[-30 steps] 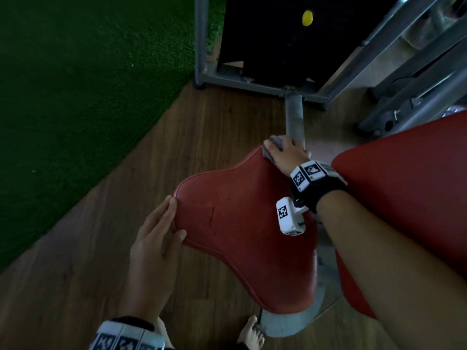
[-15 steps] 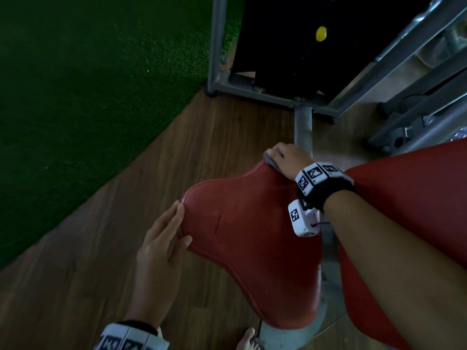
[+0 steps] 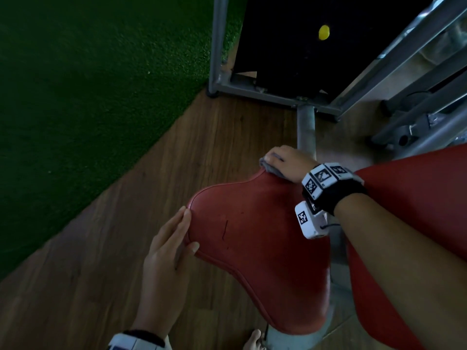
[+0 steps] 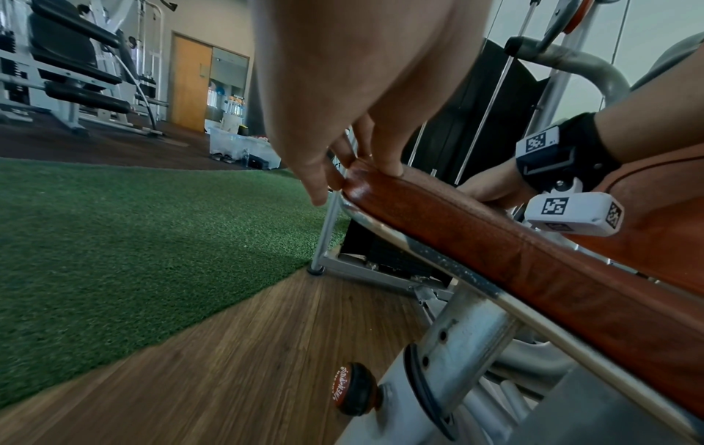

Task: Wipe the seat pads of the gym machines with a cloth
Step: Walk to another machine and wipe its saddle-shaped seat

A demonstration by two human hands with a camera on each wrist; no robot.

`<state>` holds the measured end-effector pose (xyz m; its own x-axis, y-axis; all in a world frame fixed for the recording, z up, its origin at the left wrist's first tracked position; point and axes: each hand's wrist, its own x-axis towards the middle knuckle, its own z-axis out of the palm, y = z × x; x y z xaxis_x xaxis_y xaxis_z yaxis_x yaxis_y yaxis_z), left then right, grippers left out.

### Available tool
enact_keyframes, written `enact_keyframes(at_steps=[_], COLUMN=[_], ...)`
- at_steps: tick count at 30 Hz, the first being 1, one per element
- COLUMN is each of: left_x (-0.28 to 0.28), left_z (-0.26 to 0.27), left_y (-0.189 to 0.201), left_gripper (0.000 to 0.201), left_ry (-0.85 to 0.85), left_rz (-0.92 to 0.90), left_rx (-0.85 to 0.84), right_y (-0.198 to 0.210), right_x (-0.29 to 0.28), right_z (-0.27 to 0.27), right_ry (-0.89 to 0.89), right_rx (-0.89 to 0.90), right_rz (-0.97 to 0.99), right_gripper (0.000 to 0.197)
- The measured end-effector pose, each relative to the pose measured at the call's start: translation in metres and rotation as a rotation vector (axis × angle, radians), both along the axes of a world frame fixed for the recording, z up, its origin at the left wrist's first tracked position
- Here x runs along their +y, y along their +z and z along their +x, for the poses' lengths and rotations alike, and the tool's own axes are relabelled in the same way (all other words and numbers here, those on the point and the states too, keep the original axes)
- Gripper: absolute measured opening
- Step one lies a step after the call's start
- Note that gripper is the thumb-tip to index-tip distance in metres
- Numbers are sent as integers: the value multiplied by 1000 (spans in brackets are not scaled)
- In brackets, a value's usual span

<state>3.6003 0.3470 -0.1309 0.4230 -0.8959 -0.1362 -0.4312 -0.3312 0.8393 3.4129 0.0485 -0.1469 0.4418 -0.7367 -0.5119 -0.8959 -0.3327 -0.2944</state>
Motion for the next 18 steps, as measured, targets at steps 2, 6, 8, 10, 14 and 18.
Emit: enact_keyframes(at_steps=[2,6,8,10,14,18], left_x=[-1,-1,-1,-1,0,2], left_z=[0,2,2,3,3,3], left_y=[0,0,1,3,1,-1], left_gripper=[62,64,64,62,61,61], left_ry=[-5,-25,-23,-33,-45,-40], left_rz=[9,23,15,20,20,11], left_rx=[4,-14,1,-3,1,-11], right_y=[4,16,12,9,14,17], right_x=[15,50,51,42,32,54], right_z=[11,33,28,18,10,20], right_ry=[164,433,464,488,425,447], right_rx=[48,-40,-112,-116,-76,-87], right_rz=[-35,-43,29,18,-78,-49], right_gripper=[33,45,49,44,44,39])
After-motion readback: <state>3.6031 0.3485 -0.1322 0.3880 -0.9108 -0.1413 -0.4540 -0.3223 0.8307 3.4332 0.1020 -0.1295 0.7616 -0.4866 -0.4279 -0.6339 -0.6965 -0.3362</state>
